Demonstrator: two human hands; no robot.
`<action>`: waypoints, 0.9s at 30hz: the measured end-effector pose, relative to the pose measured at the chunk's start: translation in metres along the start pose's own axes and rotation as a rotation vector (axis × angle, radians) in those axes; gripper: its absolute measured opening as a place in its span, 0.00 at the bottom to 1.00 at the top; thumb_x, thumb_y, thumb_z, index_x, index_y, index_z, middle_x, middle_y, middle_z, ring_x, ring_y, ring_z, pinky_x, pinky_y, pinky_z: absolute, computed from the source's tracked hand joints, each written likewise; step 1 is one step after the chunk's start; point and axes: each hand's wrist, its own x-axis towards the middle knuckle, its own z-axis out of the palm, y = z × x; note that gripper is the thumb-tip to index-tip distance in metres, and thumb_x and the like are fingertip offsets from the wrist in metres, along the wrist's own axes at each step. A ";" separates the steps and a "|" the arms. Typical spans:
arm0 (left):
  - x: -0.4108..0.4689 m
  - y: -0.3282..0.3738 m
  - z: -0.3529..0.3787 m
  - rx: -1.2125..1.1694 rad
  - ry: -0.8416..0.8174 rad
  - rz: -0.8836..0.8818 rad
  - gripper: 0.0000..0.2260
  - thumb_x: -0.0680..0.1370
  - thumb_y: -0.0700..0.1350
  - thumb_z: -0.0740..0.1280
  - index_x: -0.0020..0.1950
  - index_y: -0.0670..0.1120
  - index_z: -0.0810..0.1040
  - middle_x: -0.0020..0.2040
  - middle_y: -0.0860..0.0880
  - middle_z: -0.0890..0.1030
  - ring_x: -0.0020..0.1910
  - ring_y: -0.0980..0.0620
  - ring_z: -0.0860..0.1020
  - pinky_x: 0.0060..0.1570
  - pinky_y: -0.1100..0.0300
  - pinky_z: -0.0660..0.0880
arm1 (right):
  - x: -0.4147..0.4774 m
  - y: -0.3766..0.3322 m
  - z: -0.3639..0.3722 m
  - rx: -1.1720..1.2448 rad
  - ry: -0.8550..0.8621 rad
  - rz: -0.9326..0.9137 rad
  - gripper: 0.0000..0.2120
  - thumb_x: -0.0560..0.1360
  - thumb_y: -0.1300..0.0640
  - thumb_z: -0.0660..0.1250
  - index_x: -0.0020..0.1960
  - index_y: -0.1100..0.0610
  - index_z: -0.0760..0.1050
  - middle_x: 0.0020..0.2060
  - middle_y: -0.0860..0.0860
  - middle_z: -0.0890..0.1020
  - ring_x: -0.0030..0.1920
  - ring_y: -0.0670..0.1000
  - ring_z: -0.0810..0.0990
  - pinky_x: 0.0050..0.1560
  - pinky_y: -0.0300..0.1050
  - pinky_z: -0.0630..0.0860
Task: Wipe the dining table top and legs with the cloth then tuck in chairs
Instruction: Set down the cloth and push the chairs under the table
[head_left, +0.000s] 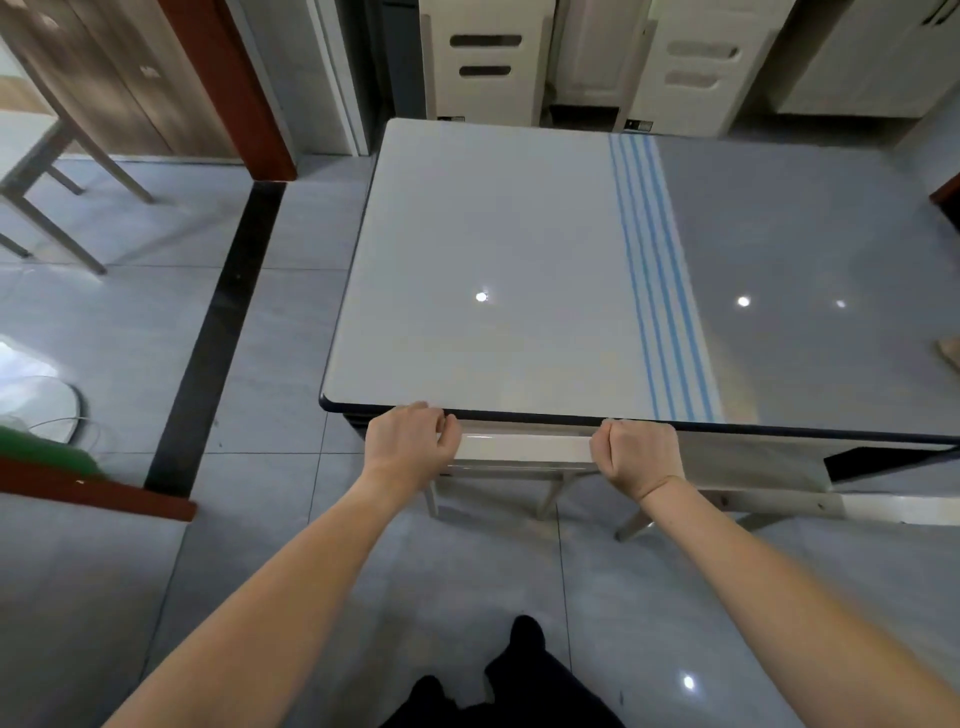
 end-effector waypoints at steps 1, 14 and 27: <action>0.001 0.002 0.000 0.004 0.000 -0.002 0.17 0.75 0.53 0.53 0.31 0.47 0.71 0.32 0.52 0.74 0.34 0.47 0.74 0.31 0.58 0.66 | 0.001 0.002 0.000 0.005 -0.003 -0.008 0.18 0.71 0.56 0.52 0.23 0.54 0.61 0.16 0.53 0.69 0.15 0.56 0.67 0.26 0.35 0.49; -0.001 0.013 -0.005 0.022 0.020 -0.027 0.15 0.77 0.50 0.57 0.30 0.49 0.68 0.32 0.52 0.72 0.32 0.48 0.71 0.31 0.59 0.61 | 0.003 0.010 0.002 0.051 -0.010 -0.048 0.19 0.71 0.55 0.52 0.22 0.55 0.65 0.16 0.52 0.70 0.16 0.56 0.67 0.28 0.34 0.46; -0.038 0.018 0.009 -0.001 0.089 -0.039 0.17 0.74 0.49 0.52 0.29 0.45 0.72 0.29 0.51 0.73 0.29 0.49 0.71 0.27 0.60 0.58 | -0.020 0.008 -0.009 0.125 0.033 -0.047 0.23 0.75 0.57 0.53 0.21 0.54 0.56 0.13 0.51 0.59 0.15 0.53 0.56 0.26 0.33 0.44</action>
